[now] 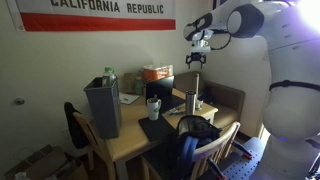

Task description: Take the paper towel core off the stand and put it in the gray bin

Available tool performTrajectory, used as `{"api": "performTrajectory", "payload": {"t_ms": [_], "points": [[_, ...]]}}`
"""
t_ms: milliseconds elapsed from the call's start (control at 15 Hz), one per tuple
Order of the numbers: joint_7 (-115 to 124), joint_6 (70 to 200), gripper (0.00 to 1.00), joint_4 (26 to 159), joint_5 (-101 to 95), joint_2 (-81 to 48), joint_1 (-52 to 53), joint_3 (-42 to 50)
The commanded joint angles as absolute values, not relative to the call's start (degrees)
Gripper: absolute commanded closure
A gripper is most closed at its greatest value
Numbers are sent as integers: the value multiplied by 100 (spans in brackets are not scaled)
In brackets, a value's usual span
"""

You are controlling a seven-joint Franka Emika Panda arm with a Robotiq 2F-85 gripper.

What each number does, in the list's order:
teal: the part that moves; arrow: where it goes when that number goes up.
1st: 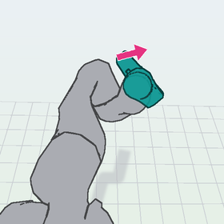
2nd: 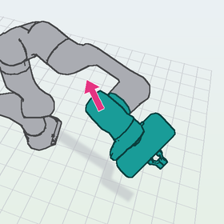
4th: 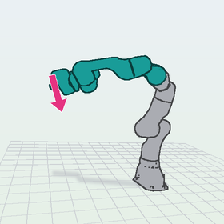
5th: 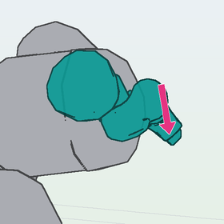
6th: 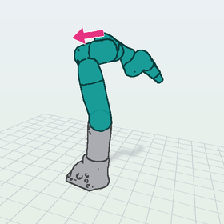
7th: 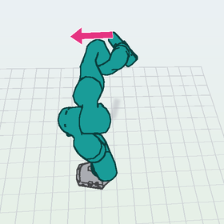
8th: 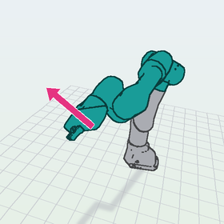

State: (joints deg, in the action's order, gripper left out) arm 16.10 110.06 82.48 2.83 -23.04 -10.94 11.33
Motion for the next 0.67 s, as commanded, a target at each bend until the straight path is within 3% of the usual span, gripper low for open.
{"api": "performTrajectory", "payload": {"t_ms": [0,600], "points": [[1735,11198,0,7714,258,-2766,-1151,1156],[1644,11542,0,7592,258,-3144,-1104,1061]]}}
